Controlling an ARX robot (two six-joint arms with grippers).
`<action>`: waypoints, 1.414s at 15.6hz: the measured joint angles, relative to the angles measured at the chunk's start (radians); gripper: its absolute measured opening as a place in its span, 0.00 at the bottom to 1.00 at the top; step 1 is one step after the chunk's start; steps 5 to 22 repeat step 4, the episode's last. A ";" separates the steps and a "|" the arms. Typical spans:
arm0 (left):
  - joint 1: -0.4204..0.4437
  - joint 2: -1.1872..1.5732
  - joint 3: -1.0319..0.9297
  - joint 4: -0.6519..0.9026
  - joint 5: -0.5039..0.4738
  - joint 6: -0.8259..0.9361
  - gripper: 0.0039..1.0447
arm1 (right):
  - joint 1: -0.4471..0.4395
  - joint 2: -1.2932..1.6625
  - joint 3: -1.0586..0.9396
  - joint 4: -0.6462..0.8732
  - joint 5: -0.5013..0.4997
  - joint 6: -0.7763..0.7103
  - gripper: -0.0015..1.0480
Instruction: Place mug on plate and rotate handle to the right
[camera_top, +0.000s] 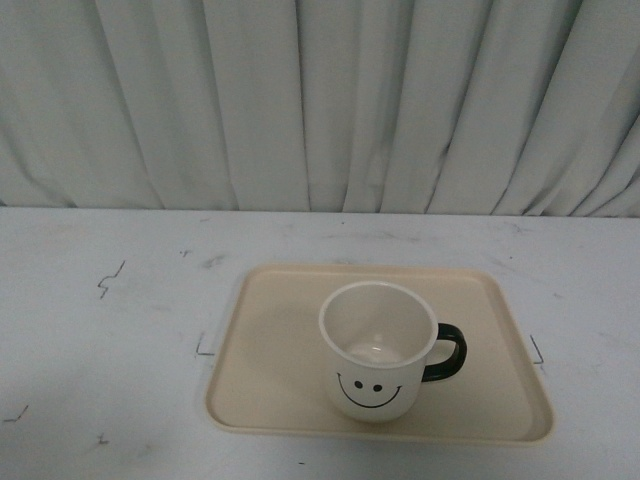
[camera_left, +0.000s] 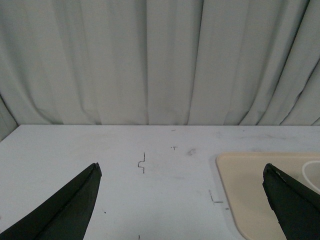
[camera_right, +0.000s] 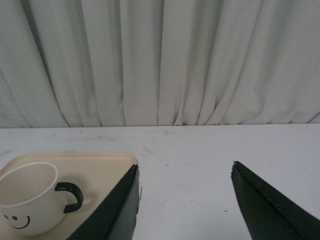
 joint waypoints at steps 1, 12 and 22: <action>0.000 0.000 0.000 0.000 0.000 0.000 0.94 | 0.000 0.000 0.000 0.000 0.000 0.000 0.73; 0.000 0.000 0.000 0.000 0.000 0.000 0.94 | 0.000 0.000 0.000 0.000 0.000 0.000 0.94; 0.000 0.000 0.000 0.000 0.000 0.000 0.94 | 0.000 0.000 0.000 0.000 0.000 0.000 0.94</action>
